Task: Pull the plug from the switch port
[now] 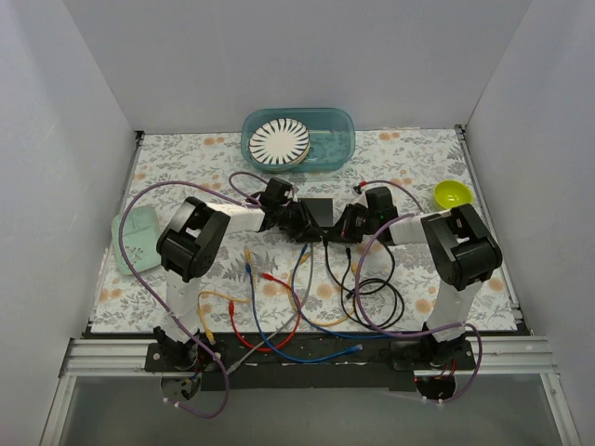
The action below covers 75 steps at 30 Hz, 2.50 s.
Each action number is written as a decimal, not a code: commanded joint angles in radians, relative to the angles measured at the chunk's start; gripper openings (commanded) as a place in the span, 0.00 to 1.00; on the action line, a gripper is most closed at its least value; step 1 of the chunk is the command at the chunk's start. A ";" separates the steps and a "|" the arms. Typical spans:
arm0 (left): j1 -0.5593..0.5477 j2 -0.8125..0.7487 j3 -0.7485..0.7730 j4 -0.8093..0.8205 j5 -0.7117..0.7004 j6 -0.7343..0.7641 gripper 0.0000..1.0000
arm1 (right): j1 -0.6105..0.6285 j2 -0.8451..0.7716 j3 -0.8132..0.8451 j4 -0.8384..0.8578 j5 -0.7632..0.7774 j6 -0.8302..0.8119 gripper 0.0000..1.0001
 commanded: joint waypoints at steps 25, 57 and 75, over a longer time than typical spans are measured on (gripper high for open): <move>0.211 -0.272 -0.005 -0.041 -0.185 0.019 0.36 | 0.036 -0.245 0.109 -0.383 0.260 -0.135 0.45; 0.142 -0.341 -0.249 -0.107 -0.229 0.027 0.30 | 0.019 -0.003 0.269 -0.431 0.251 -0.096 0.36; 0.164 0.022 0.193 -0.085 -0.015 0.012 0.30 | -0.015 0.024 0.097 -0.087 0.087 0.092 0.44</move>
